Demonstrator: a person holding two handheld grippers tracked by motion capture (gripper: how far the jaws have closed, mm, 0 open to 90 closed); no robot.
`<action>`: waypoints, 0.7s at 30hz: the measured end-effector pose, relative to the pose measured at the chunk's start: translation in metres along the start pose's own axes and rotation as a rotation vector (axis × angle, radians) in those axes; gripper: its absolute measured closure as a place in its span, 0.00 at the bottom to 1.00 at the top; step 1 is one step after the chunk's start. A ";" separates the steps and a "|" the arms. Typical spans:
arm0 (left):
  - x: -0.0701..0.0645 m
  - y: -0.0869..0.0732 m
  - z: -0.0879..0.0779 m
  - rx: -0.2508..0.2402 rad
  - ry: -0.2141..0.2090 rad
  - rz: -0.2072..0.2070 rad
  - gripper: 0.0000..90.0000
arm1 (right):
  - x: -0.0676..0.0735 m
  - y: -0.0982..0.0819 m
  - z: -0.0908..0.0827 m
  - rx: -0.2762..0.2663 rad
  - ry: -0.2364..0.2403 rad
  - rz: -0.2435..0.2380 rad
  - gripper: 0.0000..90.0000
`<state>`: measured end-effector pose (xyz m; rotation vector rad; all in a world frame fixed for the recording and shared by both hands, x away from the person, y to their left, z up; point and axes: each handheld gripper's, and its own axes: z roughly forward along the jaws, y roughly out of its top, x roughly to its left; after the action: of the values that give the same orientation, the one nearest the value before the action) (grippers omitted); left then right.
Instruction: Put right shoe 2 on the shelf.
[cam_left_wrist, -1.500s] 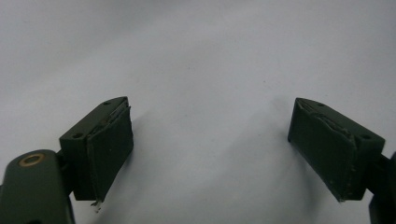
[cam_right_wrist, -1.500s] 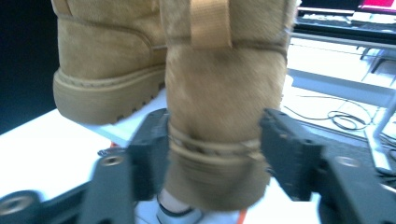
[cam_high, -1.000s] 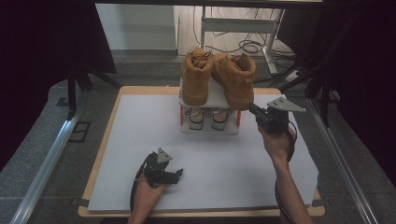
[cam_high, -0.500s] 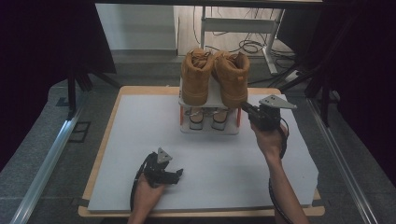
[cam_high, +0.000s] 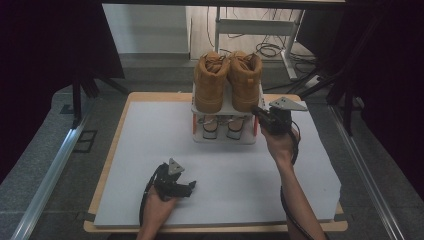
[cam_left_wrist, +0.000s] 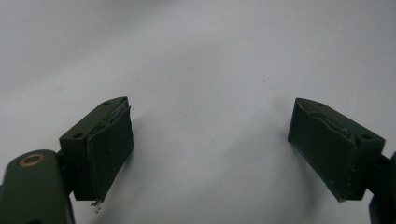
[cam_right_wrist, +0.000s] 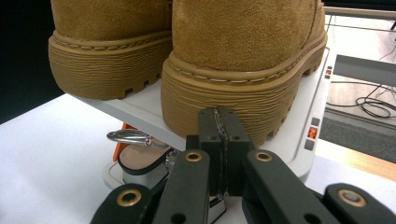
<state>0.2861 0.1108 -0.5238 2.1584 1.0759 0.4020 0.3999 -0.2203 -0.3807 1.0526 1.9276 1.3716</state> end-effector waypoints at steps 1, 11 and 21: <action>0.000 0.000 0.000 0.000 0.000 0.000 0.16 | 0.000 0.001 0.002 0.003 0.003 -0.001 1.00; 0.000 0.000 0.000 0.001 0.000 0.001 0.16 | 0.003 0.003 0.006 0.022 0.055 -0.001 0.85; 0.000 0.000 0.000 0.003 0.001 0.008 0.16 | 0.005 0.001 -0.005 0.041 0.035 -0.050 0.57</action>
<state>0.2861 0.1112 -0.5236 2.1658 1.0690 0.4051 0.3931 -0.2185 -0.3783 0.9984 2.0016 1.3374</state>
